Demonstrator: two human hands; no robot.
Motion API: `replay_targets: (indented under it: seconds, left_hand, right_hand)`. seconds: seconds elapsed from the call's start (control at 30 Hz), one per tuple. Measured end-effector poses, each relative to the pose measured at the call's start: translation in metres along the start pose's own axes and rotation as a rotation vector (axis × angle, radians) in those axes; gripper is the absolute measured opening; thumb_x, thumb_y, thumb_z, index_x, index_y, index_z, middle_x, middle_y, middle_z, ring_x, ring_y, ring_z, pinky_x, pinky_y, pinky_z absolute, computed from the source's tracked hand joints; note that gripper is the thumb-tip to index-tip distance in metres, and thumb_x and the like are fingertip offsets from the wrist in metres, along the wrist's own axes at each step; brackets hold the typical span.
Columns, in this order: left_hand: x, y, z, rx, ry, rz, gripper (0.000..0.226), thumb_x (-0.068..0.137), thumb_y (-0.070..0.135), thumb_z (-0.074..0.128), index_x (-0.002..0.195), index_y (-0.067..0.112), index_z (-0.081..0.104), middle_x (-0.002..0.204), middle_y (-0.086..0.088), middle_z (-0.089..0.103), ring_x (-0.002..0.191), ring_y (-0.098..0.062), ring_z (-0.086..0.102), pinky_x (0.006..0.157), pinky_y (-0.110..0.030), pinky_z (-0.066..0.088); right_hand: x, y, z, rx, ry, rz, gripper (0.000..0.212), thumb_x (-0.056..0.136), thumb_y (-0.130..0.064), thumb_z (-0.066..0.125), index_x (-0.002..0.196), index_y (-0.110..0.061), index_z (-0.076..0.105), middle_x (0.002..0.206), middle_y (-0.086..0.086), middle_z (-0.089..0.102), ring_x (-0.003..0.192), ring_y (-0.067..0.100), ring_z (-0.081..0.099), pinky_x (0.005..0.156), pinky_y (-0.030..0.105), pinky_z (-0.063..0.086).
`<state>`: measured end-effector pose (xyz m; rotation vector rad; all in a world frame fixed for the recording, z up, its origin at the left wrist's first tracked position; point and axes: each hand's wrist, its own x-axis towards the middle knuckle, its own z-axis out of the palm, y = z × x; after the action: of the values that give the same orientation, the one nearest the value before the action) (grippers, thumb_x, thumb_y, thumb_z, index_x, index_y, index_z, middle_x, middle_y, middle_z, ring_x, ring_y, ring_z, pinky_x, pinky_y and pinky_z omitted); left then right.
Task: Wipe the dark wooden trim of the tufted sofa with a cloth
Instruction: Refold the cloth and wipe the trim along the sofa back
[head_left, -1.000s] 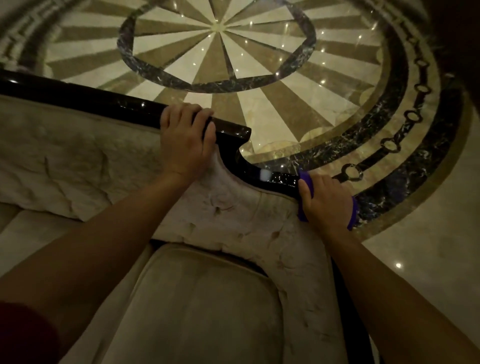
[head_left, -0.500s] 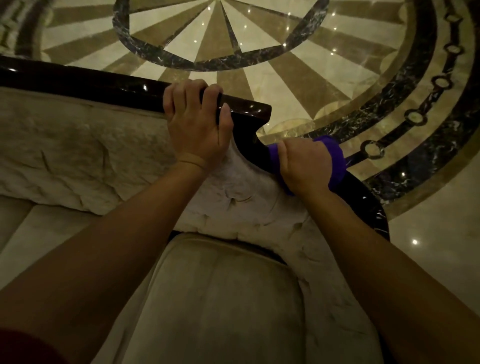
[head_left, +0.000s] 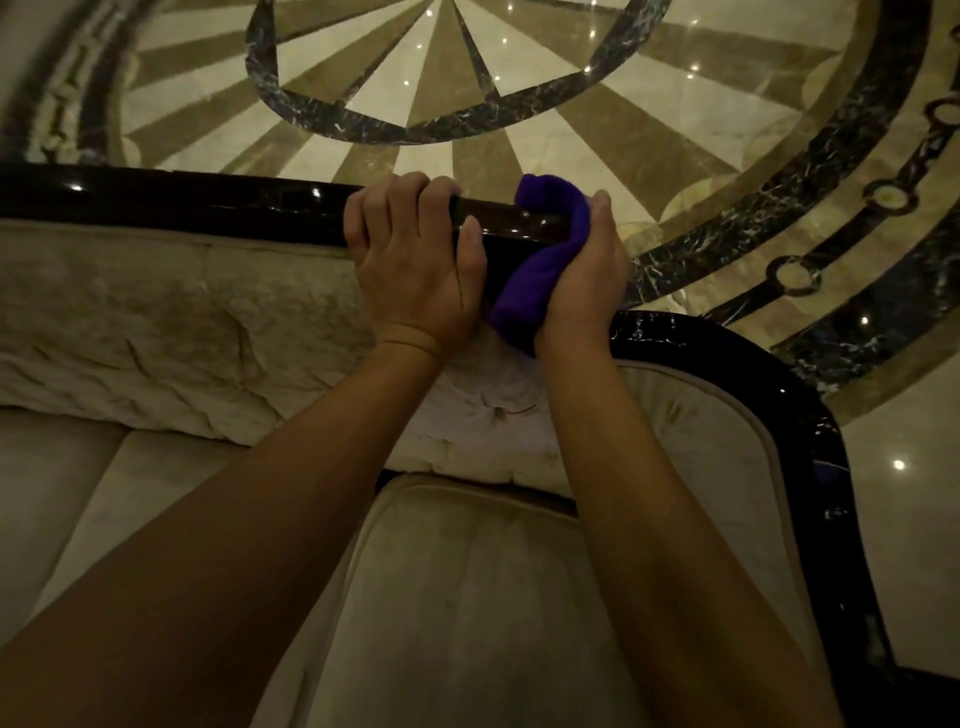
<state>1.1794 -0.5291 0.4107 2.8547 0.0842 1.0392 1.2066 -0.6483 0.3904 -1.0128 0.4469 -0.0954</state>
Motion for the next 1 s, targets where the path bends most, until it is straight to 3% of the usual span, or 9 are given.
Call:
replay_targets:
  seconds: [0.07,0.13,0.2,0.27,0.33,0.47,0.67,0.8,1.0]
  left_hand:
    - [0.000,0.000,0.002,0.008,0.007,0.006,0.044,0.096,0.036,0.038,0.116,0.007,0.066,0.116,-0.017,0.064,0.116,-0.038,0.058,0.108,-0.052,0.035]
    - [0.000,0.000,0.002,0.020,0.015,0.007,0.043,0.096,0.035,0.039,0.115,0.008,0.065,0.116,-0.016,0.064,0.115,-0.037,0.058,0.109,-0.051,0.034]
    - [-0.001,0.000,0.000,0.032,0.003,0.004,0.042,0.096,0.035,0.040,0.115,0.008,0.064,0.116,-0.016,0.063,0.116,-0.038,0.057,0.110,-0.051,0.033]
    - [-0.001,0.001,-0.002,0.036,-0.012,0.004,0.042,0.096,0.036,0.040,0.116,0.008,0.063,0.117,-0.017,0.062,0.118,-0.037,0.055,0.111,-0.051,0.032]
    - [-0.001,0.002,-0.002,0.040,-0.015,0.006,0.042,0.096,0.036,0.040,0.116,0.007,0.063,0.117,-0.017,0.062,0.118,-0.037,0.054,0.112,-0.051,0.032]
    - [0.000,0.001,-0.003,0.055,-0.010,-0.004,0.043,0.096,0.038,0.039,0.115,0.007,0.062,0.118,-0.018,0.062,0.118,-0.039,0.055,0.112,-0.052,0.031]
    - [-0.002,-0.002,0.003,0.042,0.024,0.026,0.042,0.096,0.038,0.039,0.117,0.007,0.060,0.118,-0.018,0.061,0.116,-0.039,0.054,0.111,-0.051,0.032]
    - [-0.002,-0.005,0.008,0.033,0.065,0.026,0.041,0.096,0.038,0.040,0.116,0.007,0.058,0.118,-0.018,0.060,0.115,-0.034,0.048,0.110,-0.049,0.030]
    - [-0.003,-0.002,0.010,0.061,0.100,0.018,0.043,0.097,0.039,0.039,0.115,0.005,0.058,0.116,-0.020,0.060,0.112,-0.031,0.041,0.108,-0.050,0.031]
  right_hand:
    - [-0.001,0.005,0.000,-0.108,-0.035,-0.108,0.041,0.108,-0.044,0.044,0.097,-0.022,0.076,0.089,-0.008,0.077,0.086,0.004,0.072,0.075,0.018,0.055]
    - [-0.001,0.014,-0.012,-0.516,-0.092,-0.338,0.044,0.112,-0.037,0.039,0.103,-0.011,0.074,0.089,-0.003,0.073,0.081,0.003,0.067,0.068,0.020,0.048]
    - [0.004,0.017,-0.036,-1.050,-0.203,-0.562,0.044,0.113,-0.034,0.037,0.096,-0.010,0.070,0.083,0.004,0.068,0.075,0.018,0.063,0.065,0.031,0.038]
    - [0.018,0.007,-0.065,-1.496,-0.299,-0.700,0.047,0.113,-0.037,0.034,0.093,-0.012,0.068,0.084,0.008,0.067,0.076,0.028,0.061,0.070,0.037,0.041]
    - [0.033,-0.013,-0.095,-1.744,-0.329,-0.778,0.048,0.111,-0.042,0.033,0.093,-0.016,0.069,0.080,0.006,0.064,0.071,0.025,0.056,0.072,0.040,0.045]
    - [0.044,-0.040,-0.144,-1.703,-0.157,-0.718,0.045,0.110,-0.047,0.038,0.094,-0.015,0.066,0.075,0.002,0.050,0.068,0.023,0.048,0.064,0.037,0.039]
    - [0.028,-0.028,-0.131,-1.771,0.083,-0.649,0.039,0.109,-0.032,0.034,0.101,-0.009,0.064,0.097,0.015,0.067,0.088,0.036,0.060,0.077,0.046,0.044]
    - [0.021,-0.005,-0.082,-1.815,-0.068,-0.635,0.028,0.102,-0.024,0.042,0.097,-0.011,0.067,0.096,0.013,0.070,0.091,0.035,0.063,0.085,0.050,0.045]
    - [0.018,0.017,-0.048,-1.707,-0.123,-0.700,0.029,0.104,-0.026,0.043,0.090,-0.016,0.067,0.085,0.006,0.070,0.080,0.031,0.066,0.072,0.041,0.037]
